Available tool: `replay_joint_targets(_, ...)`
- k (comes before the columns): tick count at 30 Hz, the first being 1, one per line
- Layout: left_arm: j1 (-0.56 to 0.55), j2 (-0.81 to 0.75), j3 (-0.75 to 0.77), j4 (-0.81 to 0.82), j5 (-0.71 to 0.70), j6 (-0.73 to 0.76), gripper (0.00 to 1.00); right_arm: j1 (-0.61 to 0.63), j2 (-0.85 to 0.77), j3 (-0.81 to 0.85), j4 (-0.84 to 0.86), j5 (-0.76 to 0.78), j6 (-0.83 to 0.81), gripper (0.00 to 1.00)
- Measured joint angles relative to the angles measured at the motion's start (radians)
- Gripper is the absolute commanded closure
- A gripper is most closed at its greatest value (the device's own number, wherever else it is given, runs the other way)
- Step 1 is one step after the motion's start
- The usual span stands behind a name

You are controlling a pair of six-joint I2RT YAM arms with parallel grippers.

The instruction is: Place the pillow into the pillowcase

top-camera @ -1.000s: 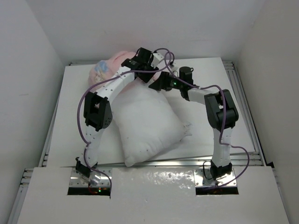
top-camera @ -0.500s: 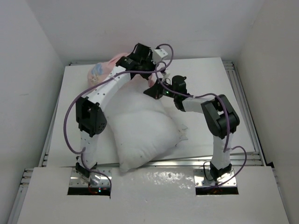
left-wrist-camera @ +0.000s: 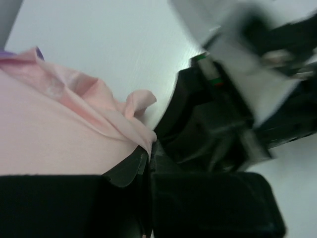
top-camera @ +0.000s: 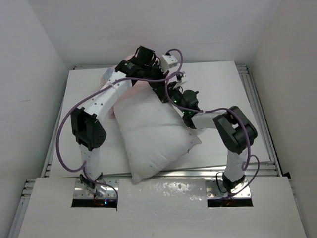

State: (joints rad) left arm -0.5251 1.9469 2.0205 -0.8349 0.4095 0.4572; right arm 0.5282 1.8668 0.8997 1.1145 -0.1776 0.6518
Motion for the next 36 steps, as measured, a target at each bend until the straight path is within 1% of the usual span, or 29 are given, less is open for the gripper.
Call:
replay_joint_targets(4, 0.002, -0.01, -0.024, 0.053, 0.026, 0.055, 1.0, 0.016, 0.126, 0.081, 0.043, 0.17, 0.042, 1.0)
replay_joint_targets(5, 0.007, -0.022, -0.055, 0.066, 0.054, 0.057, 1.0, 0.019, 0.152, 0.098, 0.054, 0.236, 0.054, 1.0)
replay_joint_targets(6, 0.008, -0.037, -0.097, 0.045, 0.085, 0.062, 1.0, 0.019, 0.179, 0.123, 0.061, 0.293, 0.064, 1.0)
replay_joint_targets(10, 0.015, -0.047, -0.201, 0.104, 0.116, 0.078, 1.0, 0.027, 0.238, 0.174, 0.055, 0.465, 0.083, 1.0)
replay_joint_targets(13, 0.025, -0.047, -0.252, 0.18, 0.129, 0.057, 1.0, 0.029, 0.259, 0.183, 0.048, 0.538, 0.097, 0.99)
replay_joint_targets(14, 0.032, -0.047, -0.267, 0.207, 0.137, 0.035, 1.0, 0.028, 0.262, 0.185, 0.041, 0.546, 0.102, 0.92)
replay_joint_targets(15, 0.04, -0.047, -0.28, 0.23, 0.144, 0.012, 0.98, 0.026, 0.263, 0.186, 0.03, 0.549, 0.108, 0.82)
replay_joint_targets(16, 0.051, -0.047, -0.291, 0.248, 0.141, -0.021, 0.86, 0.022, 0.263, 0.186, 0.025, 0.541, 0.108, 0.64)
replay_joint_targets(17, 0.063, -0.046, -0.297, 0.265, 0.132, -0.057, 0.74, 0.016, 0.263, 0.186, 0.023, 0.532, 0.111, 0.56)
replay_joint_targets(18, 0.072, -0.045, -0.297, 0.277, 0.121, -0.09, 0.54, 0.005, 0.262, 0.182, 0.028, 0.5, 0.105, 0.47)
replay_joint_targets(19, 0.082, -0.045, -0.296, 0.29, 0.111, -0.121, 0.45, -0.011, 0.26, 0.171, 0.042, 0.46, 0.105, 0.35)
replay_joint_targets(20, 0.09, -0.043, -0.288, 0.288, 0.101, -0.154, 0.38, -0.031, 0.25, 0.145, 0.055, 0.414, 0.098, 0.3)
replay_joint_targets(21, 0.095, -0.04, -0.277, 0.283, 0.094, -0.172, 0.23, -0.051, 0.231, 0.108, 0.064, 0.375, 0.091, 0.27)
replay_joint_targets(22, 0.1, -0.025, -0.236, 0.266, 0.083, -0.193, 0.19, -0.074, 0.202, 0.064, 0.062, 0.333, 0.082, 0.25)
replay_joint_targets(23, 0.102, -0.013, -0.205, 0.265, 0.074, -0.212, 0.09, -0.095, 0.171, 0.024, 0.05, 0.296, 0.071, 0.2)
replay_joint_targets(24, 0.103, -0.003, -0.171, 0.261, 0.064, -0.223, 0.0, -0.116, 0.13, -0.015, 0.023, 0.26, 0.053, 0.18)
replay_joint_targets(26, 0.102, 0.004, -0.114, 0.256, 0.049, -0.237, 0.0, -0.156, 0.039, -0.056, -0.075, 0.195, -0.003, 0.14)
replay_joint_targets(29, 0.101, 0.003, -0.027, 0.24, 0.021, -0.237, 0.0, -0.177, -0.098, -0.051, -0.27, 0.131, -0.111, 0.08)
replay_joint_targets(31, 0.102, -0.012, 0.008, 0.238, -0.013, -0.23, 0.0, -0.174, -0.175, -0.02, -0.42, 0.09, -0.187, 0.07)
replay_joint_targets(33, 0.112, -0.051, 0.008, 0.225, -0.05, -0.227, 0.0, -0.171, -0.226, 0.027, -0.563, 0.056, -0.254, 0.07)
replay_joint_targets(35, 0.142, -0.109, -0.019, 0.216, -0.063, -0.23, 0.0, -0.167, -0.257, 0.084, -0.715, 0.037, -0.307, 0.09)
replay_joint_targets(36, 0.17, -0.149, -0.056, 0.227, -0.058, -0.239, 0.0, -0.166, -0.272, 0.108, -0.782, 0.035, -0.323, 0.13)
